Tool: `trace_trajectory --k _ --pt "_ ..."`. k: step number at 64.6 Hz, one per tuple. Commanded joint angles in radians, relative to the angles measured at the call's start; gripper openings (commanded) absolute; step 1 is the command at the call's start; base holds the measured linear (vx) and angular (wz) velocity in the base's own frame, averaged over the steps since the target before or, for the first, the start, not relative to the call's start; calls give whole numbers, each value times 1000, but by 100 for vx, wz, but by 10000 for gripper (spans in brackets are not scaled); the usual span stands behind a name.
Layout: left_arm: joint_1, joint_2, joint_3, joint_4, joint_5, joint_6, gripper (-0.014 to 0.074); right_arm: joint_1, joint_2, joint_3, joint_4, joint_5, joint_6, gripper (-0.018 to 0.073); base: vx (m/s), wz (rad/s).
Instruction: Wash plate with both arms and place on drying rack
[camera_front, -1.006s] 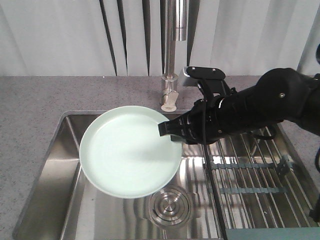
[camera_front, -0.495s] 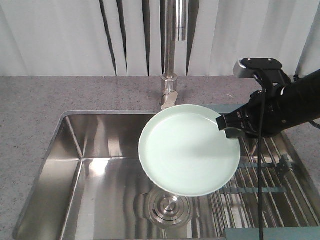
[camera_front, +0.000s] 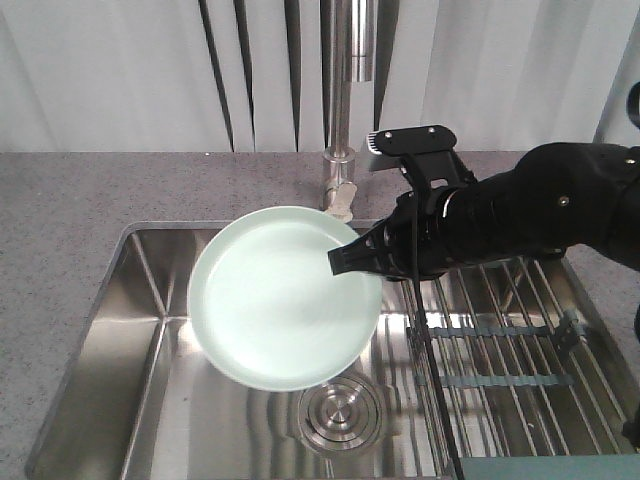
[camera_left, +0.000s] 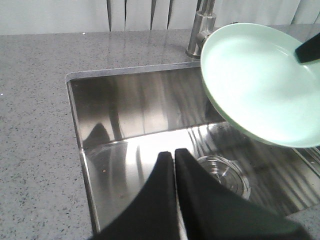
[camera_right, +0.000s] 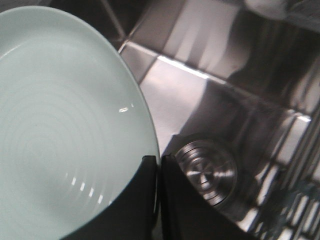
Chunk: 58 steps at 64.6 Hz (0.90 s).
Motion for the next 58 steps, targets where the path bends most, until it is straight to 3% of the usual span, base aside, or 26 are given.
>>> trace_trajectory --k 1,10,21,37,48,58 --pt "0 11 -27 -21 -54 -1 -6 -39 -22 -35 -168 -135 114 -1 0 0" --pt "0 11 -27 -21 -54 -1 -6 -139 -58 -35 -407 -77 257 -1 0 0" --pt "0 11 -27 -21 -53 -1 -6 -272 -163 -35 -540 23 300 -1 0 0" --pt "0 11 -27 -21 -54 -1 -6 -460 -196 -35 -595 66 261 -1 0 0" --pt "0 11 -27 -21 -54 -1 -6 -466 -106 -35 -595 45 177 -1 0 0" --pt "0 11 -27 -21 -54 -1 -6 -466 2 -35 -589 45 177 -1 0 0"
